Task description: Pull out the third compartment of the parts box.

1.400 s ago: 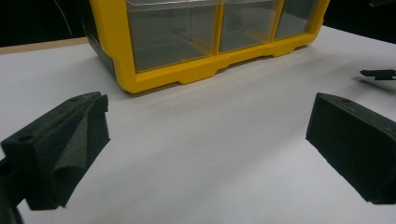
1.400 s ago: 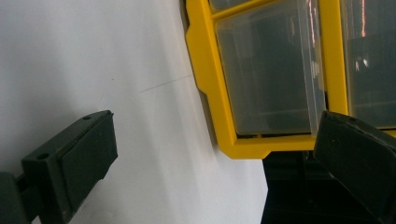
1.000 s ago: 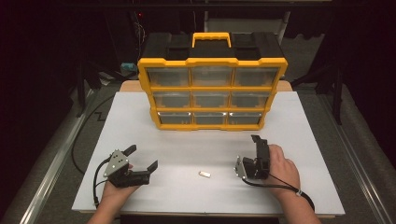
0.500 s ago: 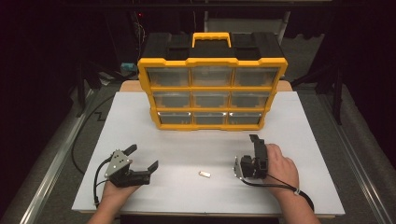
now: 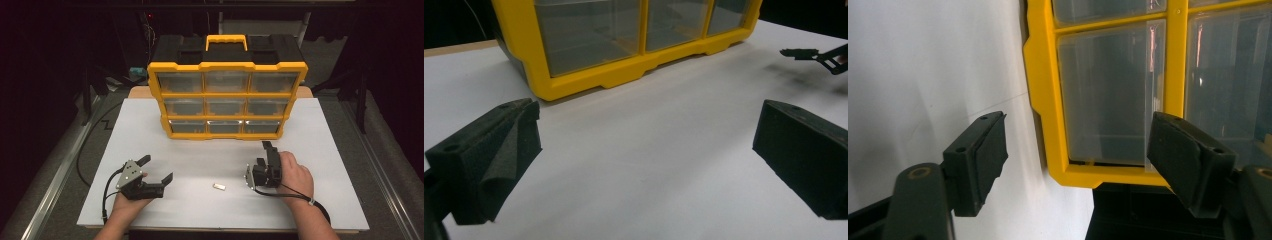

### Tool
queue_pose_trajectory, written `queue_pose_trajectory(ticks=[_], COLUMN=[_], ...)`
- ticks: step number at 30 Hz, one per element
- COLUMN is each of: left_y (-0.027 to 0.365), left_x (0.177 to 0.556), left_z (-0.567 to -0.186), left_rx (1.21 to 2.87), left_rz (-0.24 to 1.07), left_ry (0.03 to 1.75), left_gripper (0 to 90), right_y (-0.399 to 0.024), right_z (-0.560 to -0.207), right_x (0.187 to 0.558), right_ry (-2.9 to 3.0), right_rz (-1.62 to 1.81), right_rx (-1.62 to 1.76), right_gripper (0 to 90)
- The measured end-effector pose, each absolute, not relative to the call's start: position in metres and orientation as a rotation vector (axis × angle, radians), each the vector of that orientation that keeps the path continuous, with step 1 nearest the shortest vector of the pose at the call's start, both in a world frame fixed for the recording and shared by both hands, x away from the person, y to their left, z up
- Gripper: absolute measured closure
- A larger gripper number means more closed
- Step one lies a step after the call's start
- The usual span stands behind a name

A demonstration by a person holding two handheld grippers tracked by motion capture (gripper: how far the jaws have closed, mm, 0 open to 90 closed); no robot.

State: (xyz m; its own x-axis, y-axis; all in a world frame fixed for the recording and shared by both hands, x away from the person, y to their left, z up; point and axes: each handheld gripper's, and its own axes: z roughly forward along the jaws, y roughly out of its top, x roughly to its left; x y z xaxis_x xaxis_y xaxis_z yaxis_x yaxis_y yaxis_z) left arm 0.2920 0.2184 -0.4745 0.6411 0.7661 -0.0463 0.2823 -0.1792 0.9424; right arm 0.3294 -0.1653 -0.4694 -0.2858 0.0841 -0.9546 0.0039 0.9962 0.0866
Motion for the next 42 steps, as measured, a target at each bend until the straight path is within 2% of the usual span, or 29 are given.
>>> queue_pose_trajectory(ticks=[15, 42], left_y=[0.218, 0.218], left_x=[0.291, 0.290], left_z=[-0.474, -0.474], left_rx=[1.749, 1.743], left_rz=[0.543, 0.537], left_ry=[0.837, 0.814], left_gripper=[0.3, 0.5], right_y=[-0.163, -0.158], right_z=[-0.457, -0.397], right_x=[0.334, 0.348], right_ry=[1.809, 1.704], right_rz=[0.094, 0.107], right_rx=[0.112, 0.121], right_gripper=[27.5, 29.7])
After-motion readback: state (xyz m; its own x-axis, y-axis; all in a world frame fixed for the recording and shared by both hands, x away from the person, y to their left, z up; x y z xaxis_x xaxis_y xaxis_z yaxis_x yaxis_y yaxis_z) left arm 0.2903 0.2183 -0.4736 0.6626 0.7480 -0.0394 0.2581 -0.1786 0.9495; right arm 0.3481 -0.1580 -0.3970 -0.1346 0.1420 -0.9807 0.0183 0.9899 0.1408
